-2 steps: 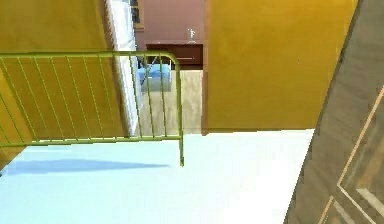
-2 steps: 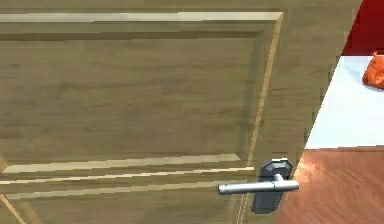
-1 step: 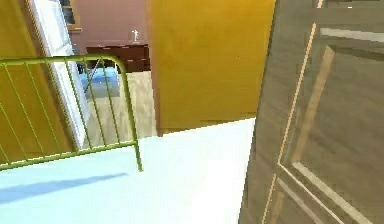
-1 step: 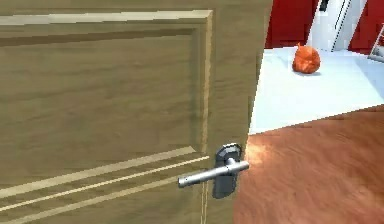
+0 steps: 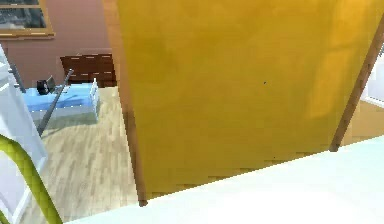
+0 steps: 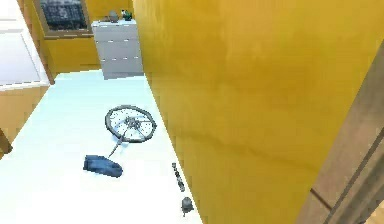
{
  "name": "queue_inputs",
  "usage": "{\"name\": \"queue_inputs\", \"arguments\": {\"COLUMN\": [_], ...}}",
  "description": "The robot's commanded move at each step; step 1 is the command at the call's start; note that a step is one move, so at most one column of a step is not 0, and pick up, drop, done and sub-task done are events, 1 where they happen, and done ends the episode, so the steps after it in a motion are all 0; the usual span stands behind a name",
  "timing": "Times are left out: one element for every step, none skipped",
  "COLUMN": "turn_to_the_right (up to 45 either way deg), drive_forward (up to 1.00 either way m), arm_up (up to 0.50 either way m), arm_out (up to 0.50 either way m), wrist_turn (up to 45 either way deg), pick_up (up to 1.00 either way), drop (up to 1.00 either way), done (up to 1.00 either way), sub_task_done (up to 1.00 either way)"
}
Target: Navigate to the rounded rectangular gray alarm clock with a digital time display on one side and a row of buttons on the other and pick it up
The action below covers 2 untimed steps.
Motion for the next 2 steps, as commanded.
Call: {"name": "queue_inputs", "arguments": {"turn_to_the_right": [6.0,0.0], "drive_forward": [0.0,0.15], "arm_up": [0.0,0.0], "arm_out": [0.0,0.0], "wrist_turn": [0.0,0.0], "pick_up": [0.0,0.0], "drop": [0.0,0.0], "done": [0.0,0.0], "sub_task_done": [0.0,0.0]}}
